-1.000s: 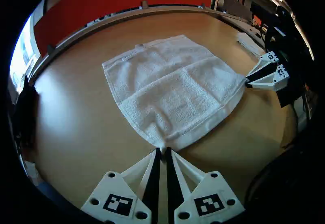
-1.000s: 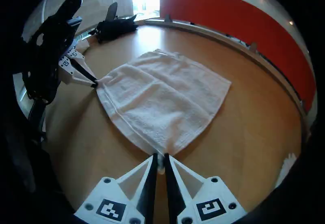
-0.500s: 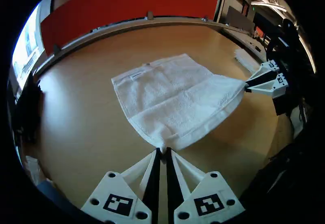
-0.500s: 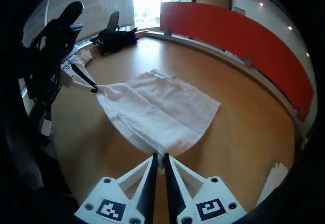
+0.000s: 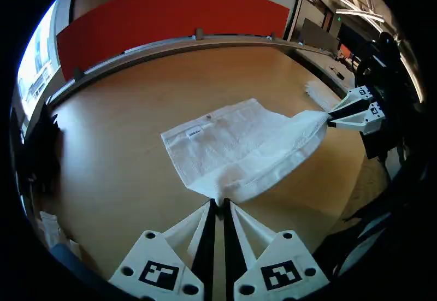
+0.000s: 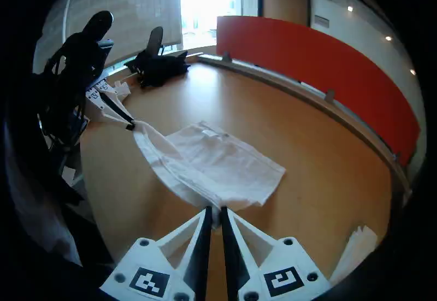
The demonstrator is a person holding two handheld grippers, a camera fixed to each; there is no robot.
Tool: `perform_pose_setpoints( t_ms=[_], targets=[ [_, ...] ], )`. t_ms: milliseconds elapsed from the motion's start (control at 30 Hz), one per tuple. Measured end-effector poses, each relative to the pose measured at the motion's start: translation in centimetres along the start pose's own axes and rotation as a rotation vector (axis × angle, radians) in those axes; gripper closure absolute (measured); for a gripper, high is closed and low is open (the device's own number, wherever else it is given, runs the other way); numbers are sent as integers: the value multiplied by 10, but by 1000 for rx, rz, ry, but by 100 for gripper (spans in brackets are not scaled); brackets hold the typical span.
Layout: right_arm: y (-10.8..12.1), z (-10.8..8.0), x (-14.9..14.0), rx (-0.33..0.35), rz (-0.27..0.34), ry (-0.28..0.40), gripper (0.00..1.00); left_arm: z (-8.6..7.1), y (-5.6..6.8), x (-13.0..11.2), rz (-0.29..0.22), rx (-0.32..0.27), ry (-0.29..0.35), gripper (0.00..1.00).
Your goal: Fold towel
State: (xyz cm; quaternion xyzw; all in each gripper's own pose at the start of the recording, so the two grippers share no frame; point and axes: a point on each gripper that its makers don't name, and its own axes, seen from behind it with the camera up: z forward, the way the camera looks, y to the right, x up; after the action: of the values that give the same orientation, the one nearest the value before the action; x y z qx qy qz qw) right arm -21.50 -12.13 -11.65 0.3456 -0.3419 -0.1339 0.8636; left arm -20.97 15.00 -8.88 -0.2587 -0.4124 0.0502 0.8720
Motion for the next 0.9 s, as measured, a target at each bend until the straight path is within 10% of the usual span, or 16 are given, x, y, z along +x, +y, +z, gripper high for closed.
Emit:
perform_pose_setpoints(
  t_ms=[900],
  targets=[
    [-7,-22,10,17,1,-10,87,-28,11,25,-28,-50,50,90]
  ],
)
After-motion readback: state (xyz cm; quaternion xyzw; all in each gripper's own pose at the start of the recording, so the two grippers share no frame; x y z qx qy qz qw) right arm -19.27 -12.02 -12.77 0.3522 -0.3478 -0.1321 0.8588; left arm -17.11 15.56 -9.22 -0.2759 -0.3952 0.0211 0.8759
